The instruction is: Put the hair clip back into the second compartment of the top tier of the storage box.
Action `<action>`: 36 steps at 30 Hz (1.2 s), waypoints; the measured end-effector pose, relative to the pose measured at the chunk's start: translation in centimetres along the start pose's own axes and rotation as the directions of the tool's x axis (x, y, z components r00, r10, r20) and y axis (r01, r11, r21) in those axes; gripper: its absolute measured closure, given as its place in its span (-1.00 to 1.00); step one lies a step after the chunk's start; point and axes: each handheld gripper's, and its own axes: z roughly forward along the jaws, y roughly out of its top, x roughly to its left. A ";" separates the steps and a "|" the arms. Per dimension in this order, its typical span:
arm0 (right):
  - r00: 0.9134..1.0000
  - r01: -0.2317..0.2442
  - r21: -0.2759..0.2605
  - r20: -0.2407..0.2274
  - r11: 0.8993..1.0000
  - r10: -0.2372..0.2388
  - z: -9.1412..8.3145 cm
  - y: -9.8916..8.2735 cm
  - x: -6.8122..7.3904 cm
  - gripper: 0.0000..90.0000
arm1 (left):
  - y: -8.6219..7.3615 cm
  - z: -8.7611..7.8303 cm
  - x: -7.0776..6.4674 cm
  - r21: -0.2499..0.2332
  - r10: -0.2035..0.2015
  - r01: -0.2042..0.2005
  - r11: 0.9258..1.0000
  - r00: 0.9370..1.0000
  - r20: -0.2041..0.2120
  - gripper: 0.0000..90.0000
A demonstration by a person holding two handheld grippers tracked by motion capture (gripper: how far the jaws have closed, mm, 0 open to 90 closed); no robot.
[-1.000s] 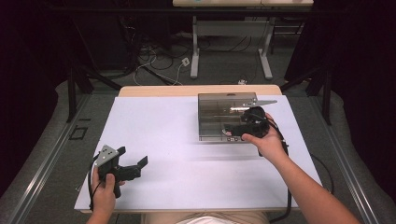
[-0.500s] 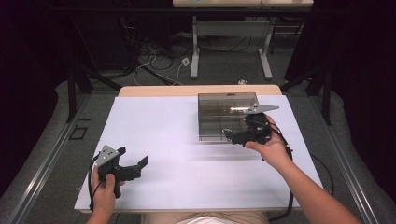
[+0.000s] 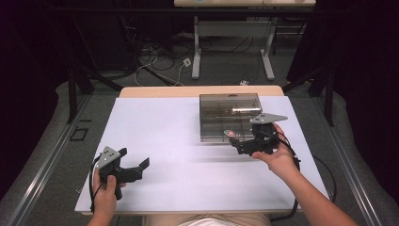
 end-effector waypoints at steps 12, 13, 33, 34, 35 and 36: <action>0.999 -0.042 -0.032 -0.020 0.999 0.042 -1.6 -1.2 0.0 -1.00 | 0.0 0.0 0.0 -0.001 -0.001 0.001 1.000 1.000 0.001 -0.99; 0.999 -0.038 -0.032 -0.015 0.999 0.038 -1.8 -1.4 0.0 -1.00 | 0.0 0.0 0.0 0.000 0.000 0.000 1.000 1.000 0.001 -0.99; 0.997 -0.067 -0.059 0.034 0.996 0.069 -3.4 -5.1 -0.5 -1.00 | 0.0 0.0 -0.1 -0.001 0.005 -0.005 1.000 1.000 -0.002 -0.99; 0.997 -0.064 -0.060 0.037 0.996 0.067 -3.5 -5.3 -0.6 -1.00 | 0.0 0.0 0.0 -0.001 0.005 -0.005 1.000 1.000 -0.003 -0.99; 0.997 -0.065 -0.063 0.039 0.996 0.068 -3.5 -5.5 -0.7 -1.00 | 0.0 0.0 0.0 -0.001 0.004 -0.004 1.000 1.000 -0.003 -0.99; 0.996 -0.072 -0.066 0.040 0.995 0.074 -3.6 -5.7 -0.7 -1.00 | 0.0 0.0 0.0 -0.002 0.003 -0.003 1.000 1.000 -0.003 -0.99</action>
